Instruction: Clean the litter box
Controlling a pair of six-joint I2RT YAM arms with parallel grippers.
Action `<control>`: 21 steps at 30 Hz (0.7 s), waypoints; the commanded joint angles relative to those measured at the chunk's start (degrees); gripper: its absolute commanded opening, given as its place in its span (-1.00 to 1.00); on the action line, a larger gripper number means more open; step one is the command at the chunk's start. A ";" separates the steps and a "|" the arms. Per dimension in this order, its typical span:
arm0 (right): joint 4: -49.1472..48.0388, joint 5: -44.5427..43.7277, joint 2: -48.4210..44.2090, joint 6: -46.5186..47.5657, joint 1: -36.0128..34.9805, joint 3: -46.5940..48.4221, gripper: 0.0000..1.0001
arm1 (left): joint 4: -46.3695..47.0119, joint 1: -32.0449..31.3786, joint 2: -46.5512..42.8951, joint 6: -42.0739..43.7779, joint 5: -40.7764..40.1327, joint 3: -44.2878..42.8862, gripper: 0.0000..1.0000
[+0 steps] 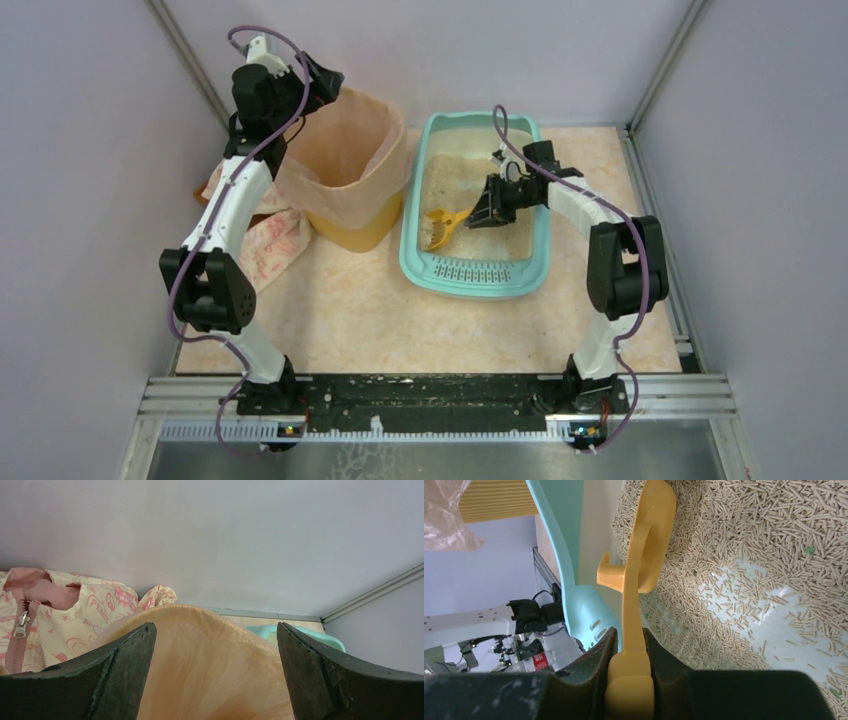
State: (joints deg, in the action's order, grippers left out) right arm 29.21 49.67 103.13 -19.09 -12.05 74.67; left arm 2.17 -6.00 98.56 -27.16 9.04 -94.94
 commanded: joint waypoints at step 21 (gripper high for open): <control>-3.87 6.75 -5.34 -1.90 7.96 1.72 -1.00 | 1.69 0.29 -1.14 0.26 0.19 0.01 0.92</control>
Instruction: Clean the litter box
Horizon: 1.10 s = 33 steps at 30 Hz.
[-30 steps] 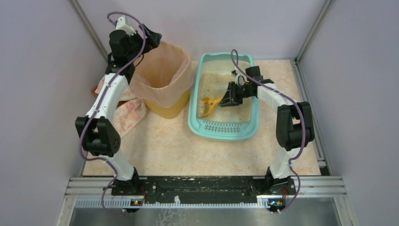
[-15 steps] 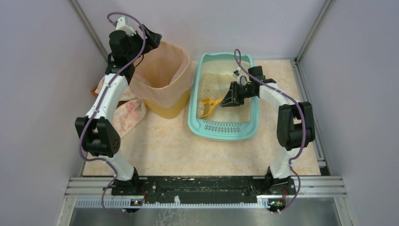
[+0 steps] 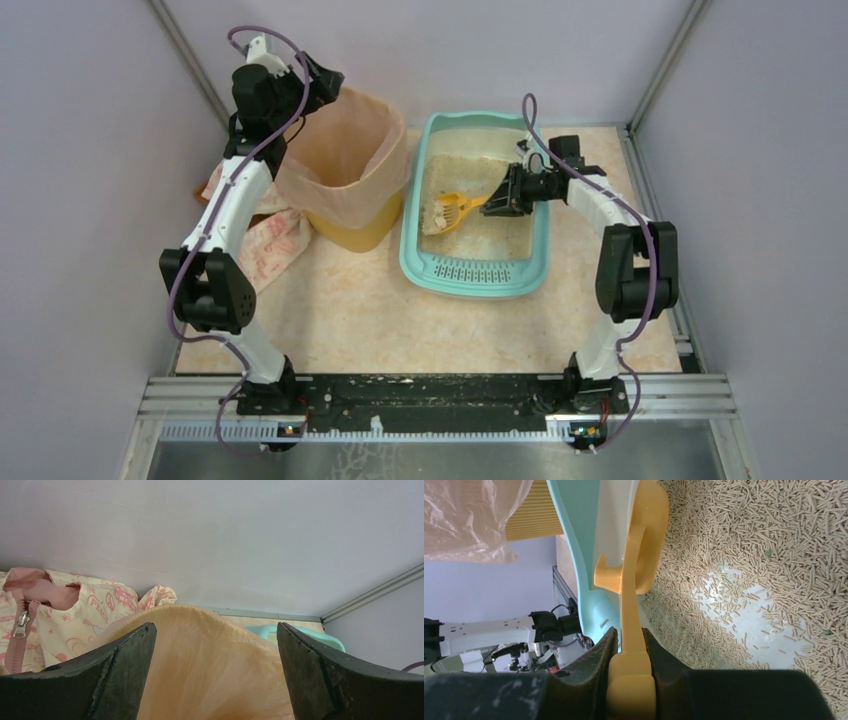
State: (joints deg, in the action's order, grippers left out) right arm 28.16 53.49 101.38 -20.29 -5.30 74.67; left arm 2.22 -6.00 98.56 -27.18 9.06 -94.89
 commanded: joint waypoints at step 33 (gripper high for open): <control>-28.27 11.18 -9.11 -17.23 12.53 -10.26 -1.00 | 2.39 0.28 -0.84 -0.77 1.56 -0.49 0.92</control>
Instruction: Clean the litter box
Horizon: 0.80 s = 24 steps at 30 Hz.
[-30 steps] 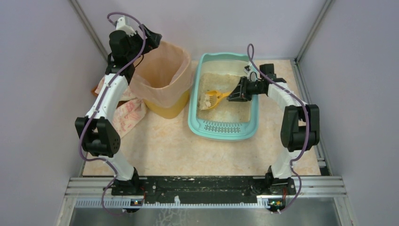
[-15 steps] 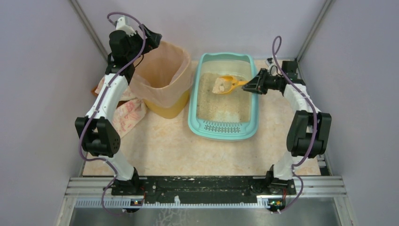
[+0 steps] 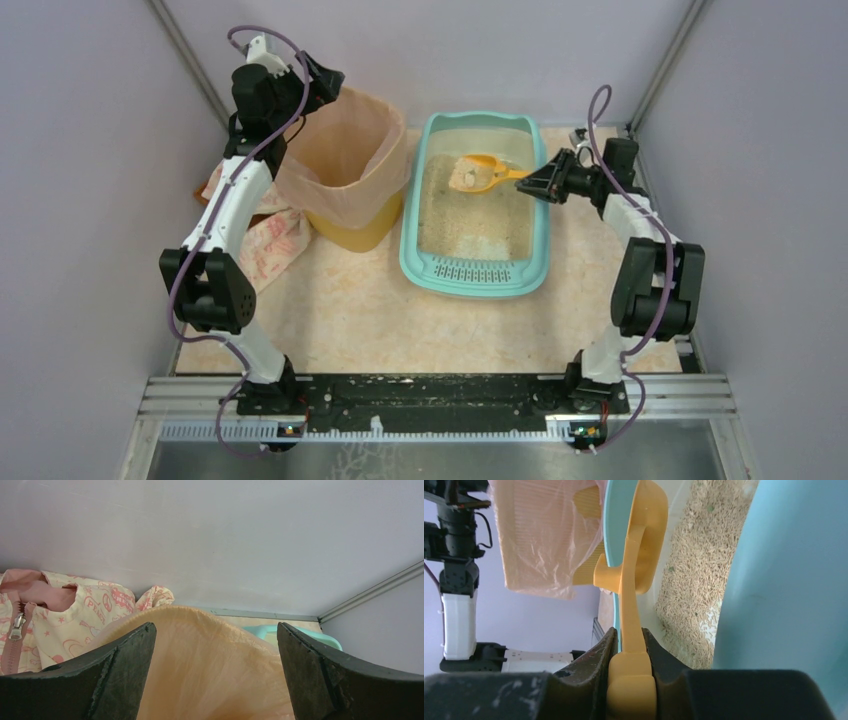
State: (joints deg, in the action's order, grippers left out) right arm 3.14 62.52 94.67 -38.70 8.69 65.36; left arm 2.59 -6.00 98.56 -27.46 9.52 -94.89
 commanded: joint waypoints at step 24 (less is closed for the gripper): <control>-50.67 5.17 -2.85 -32.78 2.63 -15.77 -1.00 | 2.10 0.29 -2.11 -0.53 1.22 1.03 0.93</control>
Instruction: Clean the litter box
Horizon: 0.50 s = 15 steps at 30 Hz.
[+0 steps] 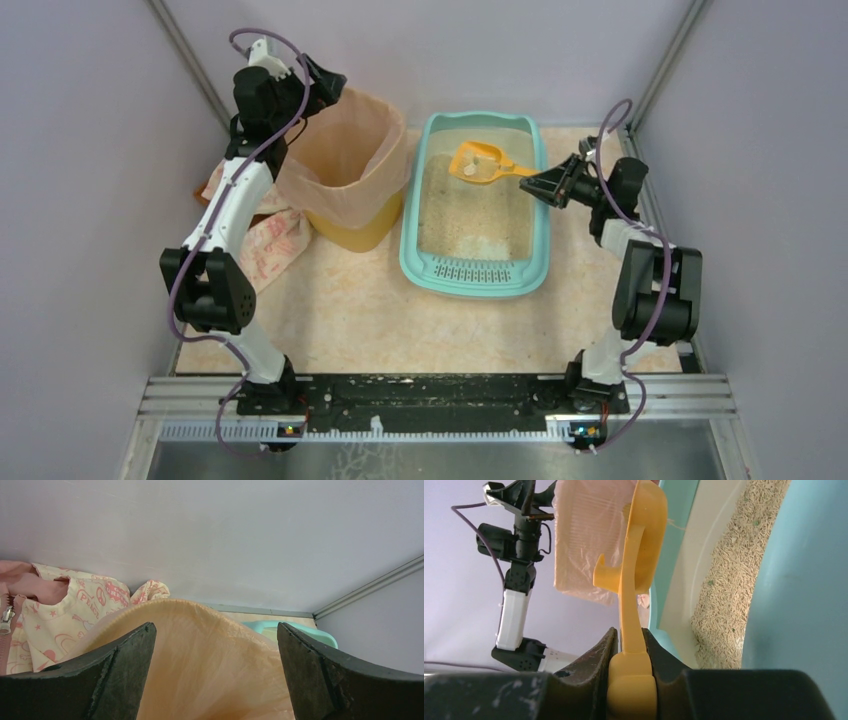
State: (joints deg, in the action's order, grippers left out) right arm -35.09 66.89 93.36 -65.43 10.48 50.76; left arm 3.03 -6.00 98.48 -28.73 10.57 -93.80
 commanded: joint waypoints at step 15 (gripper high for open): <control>3.38 0.36 -1.67 5.30 -3.35 2.97 -1.00 | 2.01 0.29 -1.64 0.28 0.73 0.39 0.93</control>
State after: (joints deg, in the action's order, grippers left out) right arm -39.90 66.83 93.36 -68.27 11.62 49.60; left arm 3.05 -6.00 98.45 -28.67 10.57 -93.78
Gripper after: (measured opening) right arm 0.205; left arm 0.963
